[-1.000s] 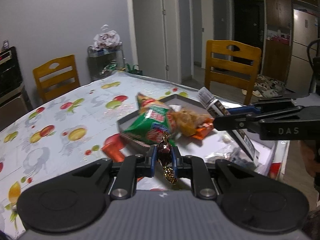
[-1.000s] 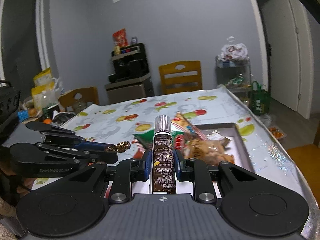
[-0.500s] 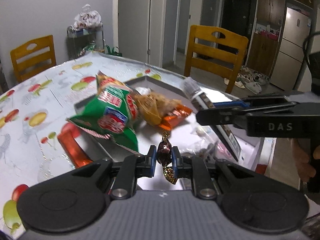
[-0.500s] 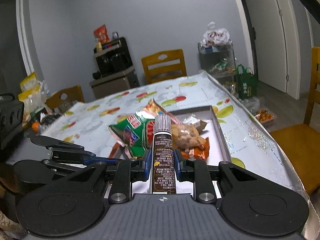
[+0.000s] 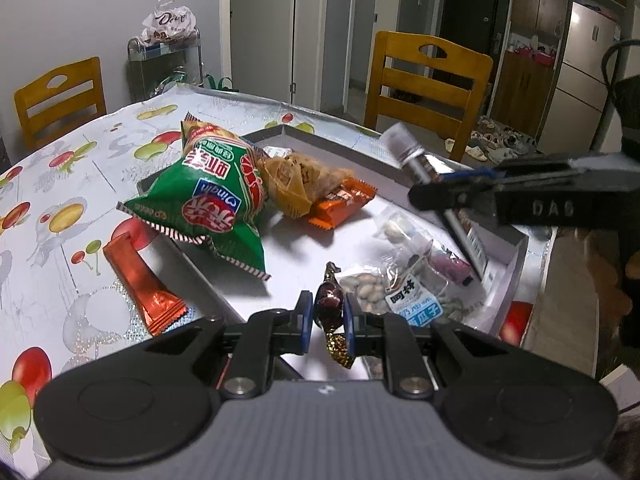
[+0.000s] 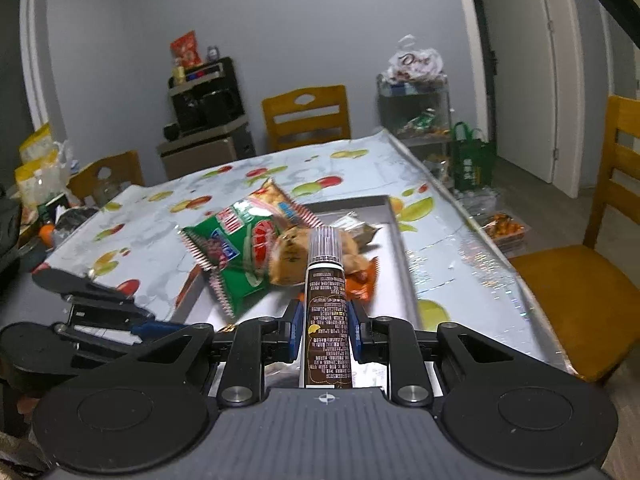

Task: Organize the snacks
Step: 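Open the left tool to drop the gold candy while the right tool releases the tube into the tray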

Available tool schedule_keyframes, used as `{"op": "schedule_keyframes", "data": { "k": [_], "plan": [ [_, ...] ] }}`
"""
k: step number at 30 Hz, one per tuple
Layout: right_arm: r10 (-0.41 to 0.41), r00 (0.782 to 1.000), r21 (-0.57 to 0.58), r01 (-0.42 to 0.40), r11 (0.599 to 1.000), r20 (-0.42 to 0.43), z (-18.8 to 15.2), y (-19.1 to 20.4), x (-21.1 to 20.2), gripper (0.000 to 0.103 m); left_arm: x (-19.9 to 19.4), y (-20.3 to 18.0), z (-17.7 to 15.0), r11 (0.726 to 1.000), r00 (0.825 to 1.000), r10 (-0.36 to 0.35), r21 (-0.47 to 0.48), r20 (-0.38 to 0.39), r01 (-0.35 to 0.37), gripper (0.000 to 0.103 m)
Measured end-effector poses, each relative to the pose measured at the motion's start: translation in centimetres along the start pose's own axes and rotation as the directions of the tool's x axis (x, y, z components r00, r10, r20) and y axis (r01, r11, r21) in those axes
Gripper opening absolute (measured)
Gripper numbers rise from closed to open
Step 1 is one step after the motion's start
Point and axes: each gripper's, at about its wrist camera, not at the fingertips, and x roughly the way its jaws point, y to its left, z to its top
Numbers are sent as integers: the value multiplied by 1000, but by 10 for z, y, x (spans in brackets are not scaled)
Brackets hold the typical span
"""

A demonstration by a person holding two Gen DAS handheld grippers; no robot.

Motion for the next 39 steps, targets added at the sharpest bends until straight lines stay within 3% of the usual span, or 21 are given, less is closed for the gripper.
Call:
{"op": "schedule_keyframes", "data": {
  "k": [4,10,31,39],
  "plan": [
    [-64,998,-34,64,997,-17,-1,-4,5,25,0,0,-1,1000,1000,1,1,-2,-1,12],
    [-98,992,-44,95,995,-79,-10,-7,16,25,1,-2,-3,1000,1000,9,17,-12,-9,12],
    [-98,991,-35,95,995,-93,-11,-12,18,26,-1,-6,-9,1000,1000,-4,30,-25,4,12],
    [-84,991,-30,82,996,-106,-11,-11,21,26,-7,-12,-12,997,999,-39,59,-32,41,12]
  ]
}}
